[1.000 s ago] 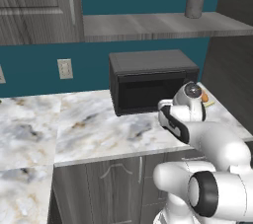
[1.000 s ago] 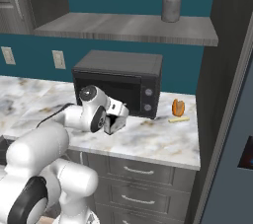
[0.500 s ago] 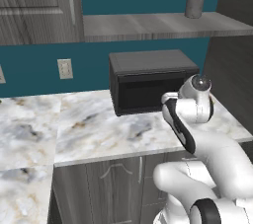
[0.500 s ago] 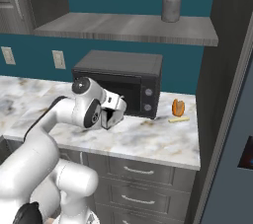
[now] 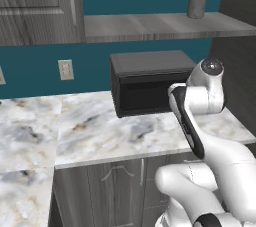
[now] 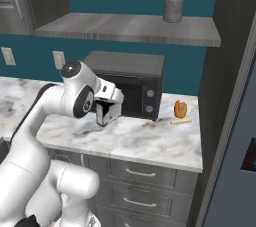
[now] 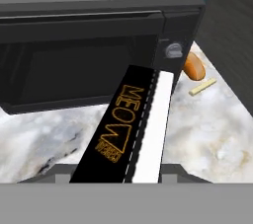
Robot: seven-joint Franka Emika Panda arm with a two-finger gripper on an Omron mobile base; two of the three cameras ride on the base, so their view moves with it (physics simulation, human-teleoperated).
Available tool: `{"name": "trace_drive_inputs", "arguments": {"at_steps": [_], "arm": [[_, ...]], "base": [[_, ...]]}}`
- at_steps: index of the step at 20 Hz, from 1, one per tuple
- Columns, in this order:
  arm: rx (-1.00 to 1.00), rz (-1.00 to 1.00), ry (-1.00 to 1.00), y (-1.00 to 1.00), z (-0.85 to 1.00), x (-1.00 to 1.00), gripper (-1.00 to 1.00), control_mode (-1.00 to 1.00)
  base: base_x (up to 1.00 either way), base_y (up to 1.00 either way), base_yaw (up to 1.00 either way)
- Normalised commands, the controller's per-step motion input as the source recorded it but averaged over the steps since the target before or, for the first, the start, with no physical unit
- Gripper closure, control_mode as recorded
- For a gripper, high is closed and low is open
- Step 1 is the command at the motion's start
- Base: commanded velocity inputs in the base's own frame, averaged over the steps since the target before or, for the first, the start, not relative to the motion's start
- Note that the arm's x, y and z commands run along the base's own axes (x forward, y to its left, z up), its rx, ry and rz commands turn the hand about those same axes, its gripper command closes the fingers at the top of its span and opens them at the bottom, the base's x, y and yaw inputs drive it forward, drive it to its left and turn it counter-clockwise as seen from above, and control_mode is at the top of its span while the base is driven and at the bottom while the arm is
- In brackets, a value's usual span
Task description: Pick the boxed food and cereal from the counter and place them in the cabinets closest to them.
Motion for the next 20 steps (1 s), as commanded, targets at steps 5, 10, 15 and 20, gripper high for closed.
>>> {"name": "trace_drive_inputs", "arguments": {"at_steps": [5,10,15,20], "arm": [[-0.02,0.0,0.01,0.04,0.55,-0.52,1.0,-1.0],[-0.02,0.0,0.0,0.05,0.57,-0.52,1.0,-1.0],[-0.01,0.0,0.0,0.05,0.62,-0.49,1.0,-1.0],[0.0,0.0,0.0,0.04,0.67,-0.44,1.0,-1.0]], "base": [[0.0,0.0,0.0],[0.0,0.0,0.0],[0.0,0.0,0.0],[0.0,0.0,0.0]]}}
